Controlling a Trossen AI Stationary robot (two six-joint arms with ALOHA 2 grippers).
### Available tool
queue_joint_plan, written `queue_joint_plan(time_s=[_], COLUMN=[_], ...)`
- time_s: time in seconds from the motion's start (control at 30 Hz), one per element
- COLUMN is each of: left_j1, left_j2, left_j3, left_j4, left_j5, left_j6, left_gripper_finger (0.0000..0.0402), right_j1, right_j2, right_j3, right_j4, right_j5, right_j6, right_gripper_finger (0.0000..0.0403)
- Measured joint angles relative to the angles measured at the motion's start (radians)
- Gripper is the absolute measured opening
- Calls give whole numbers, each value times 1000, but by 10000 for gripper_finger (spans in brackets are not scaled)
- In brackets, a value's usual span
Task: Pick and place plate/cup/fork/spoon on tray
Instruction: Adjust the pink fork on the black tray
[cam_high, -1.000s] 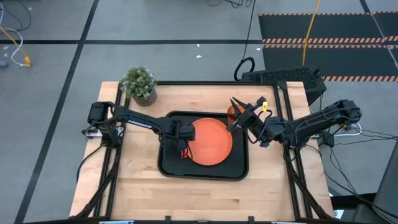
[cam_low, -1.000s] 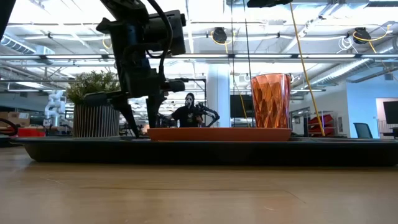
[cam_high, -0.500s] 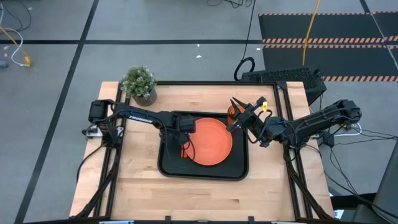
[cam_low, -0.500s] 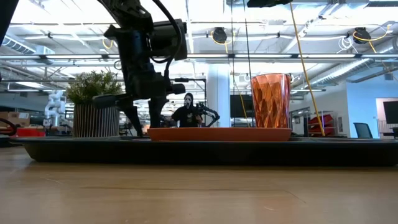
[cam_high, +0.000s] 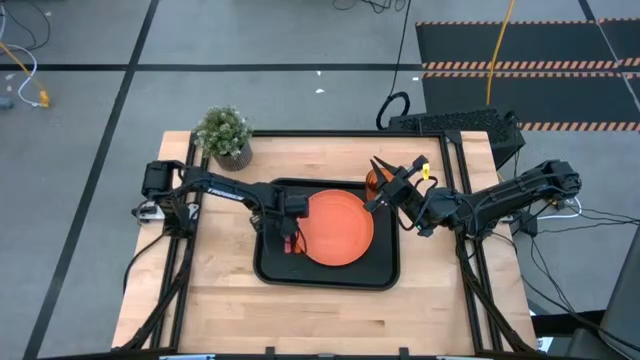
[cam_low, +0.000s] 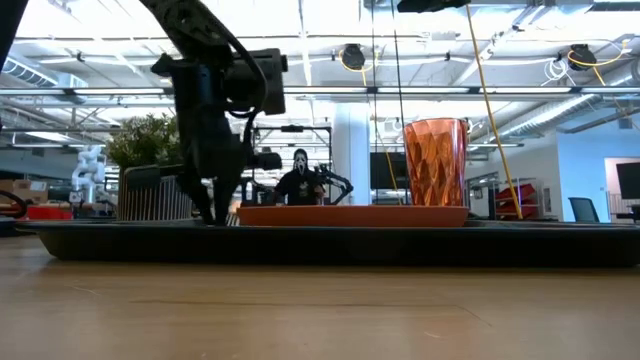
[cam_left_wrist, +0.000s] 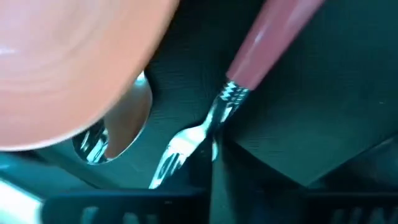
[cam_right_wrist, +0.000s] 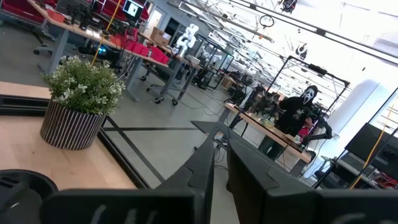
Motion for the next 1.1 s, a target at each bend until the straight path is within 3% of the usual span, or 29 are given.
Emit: queue_joint_plan(time_s=[0.07,0.3,0.63,1.1], left_j1=[1,-11,-19,37], left_j2=[-3,-13,-120,-132], left_j3=[-20,-23,-20,-20], left_j4=[4,-21,-88,58], left_j5=[-7,-101,-52,-46], left_j6=[-21,-85,-130,-126], left_gripper_finger=[10,27,26,26], right_j1=[0,0,0,0], right_j2=[0,0,0,0], right_j3=[0,0,0,0], right_j4=[0,0,0,1], right_j5=[0,0,0,-4], right_j6=[0,0,0,11], right_gripper_finger=[36,36,36,36])
